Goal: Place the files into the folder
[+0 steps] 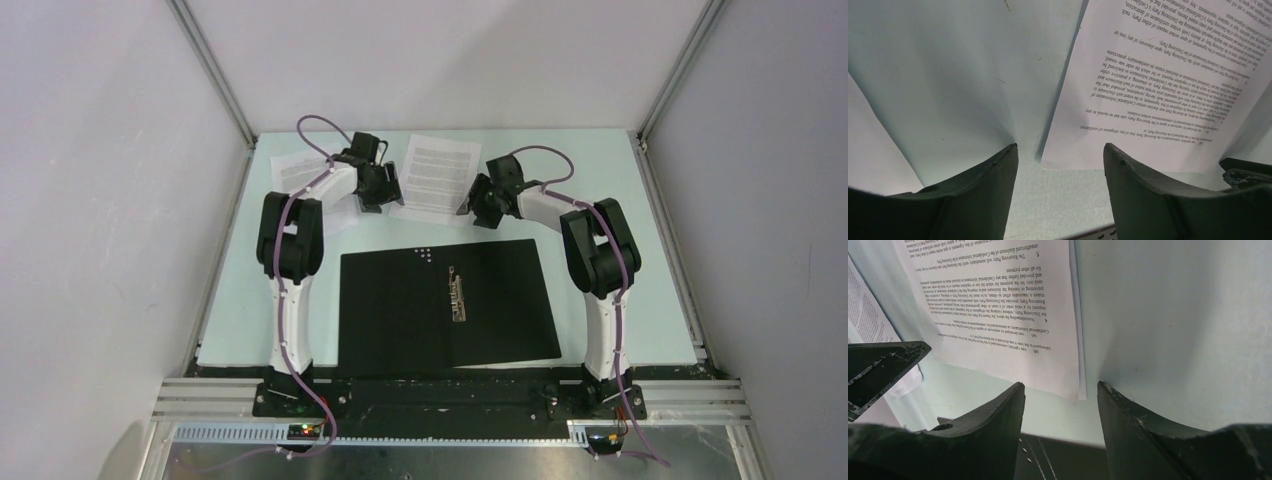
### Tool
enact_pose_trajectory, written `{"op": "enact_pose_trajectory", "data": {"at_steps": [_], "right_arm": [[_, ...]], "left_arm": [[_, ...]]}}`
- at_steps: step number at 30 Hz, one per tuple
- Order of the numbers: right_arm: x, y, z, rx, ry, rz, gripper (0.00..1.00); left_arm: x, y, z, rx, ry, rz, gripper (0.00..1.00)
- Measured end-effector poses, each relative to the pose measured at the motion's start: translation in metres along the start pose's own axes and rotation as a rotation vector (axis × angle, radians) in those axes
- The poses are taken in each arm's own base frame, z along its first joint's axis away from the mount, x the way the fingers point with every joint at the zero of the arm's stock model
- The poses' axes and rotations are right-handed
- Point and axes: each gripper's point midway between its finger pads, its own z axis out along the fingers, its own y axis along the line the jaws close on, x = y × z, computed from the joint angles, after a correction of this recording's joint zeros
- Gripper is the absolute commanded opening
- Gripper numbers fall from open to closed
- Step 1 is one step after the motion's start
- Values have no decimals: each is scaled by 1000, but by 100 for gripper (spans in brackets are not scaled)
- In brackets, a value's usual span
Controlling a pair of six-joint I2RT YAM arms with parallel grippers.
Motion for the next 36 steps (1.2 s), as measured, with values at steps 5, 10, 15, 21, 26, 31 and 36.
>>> {"op": "enact_pose_trajectory", "data": {"at_steps": [5, 10, 15, 21, 26, 31, 36], "right_arm": [[-2, 1, 2, -3, -2, 2, 59], [-2, 2, 3, -6, -3, 5, 59], [-2, 3, 3, -11, 1, 7, 58], [-2, 3, 4, -12, 2, 8, 58], [-2, 5, 6, -18, 5, 11, 58], [-3, 5, 6, -23, 4, 15, 58], [-5, 4, 6, -27, 7, 23, 58]], "left_arm": [[2, -2, 2, 7, -3, -52, 64], [7, -3, 0, -2, -13, -127, 64], [14, -2, -2, -23, -18, -211, 63], [14, -2, -2, -44, -30, -295, 61], [14, -1, -2, -55, -40, -375, 61], [19, -3, -4, -50, -44, -472, 61], [19, -6, -3, -46, -47, -521, 53]]}}
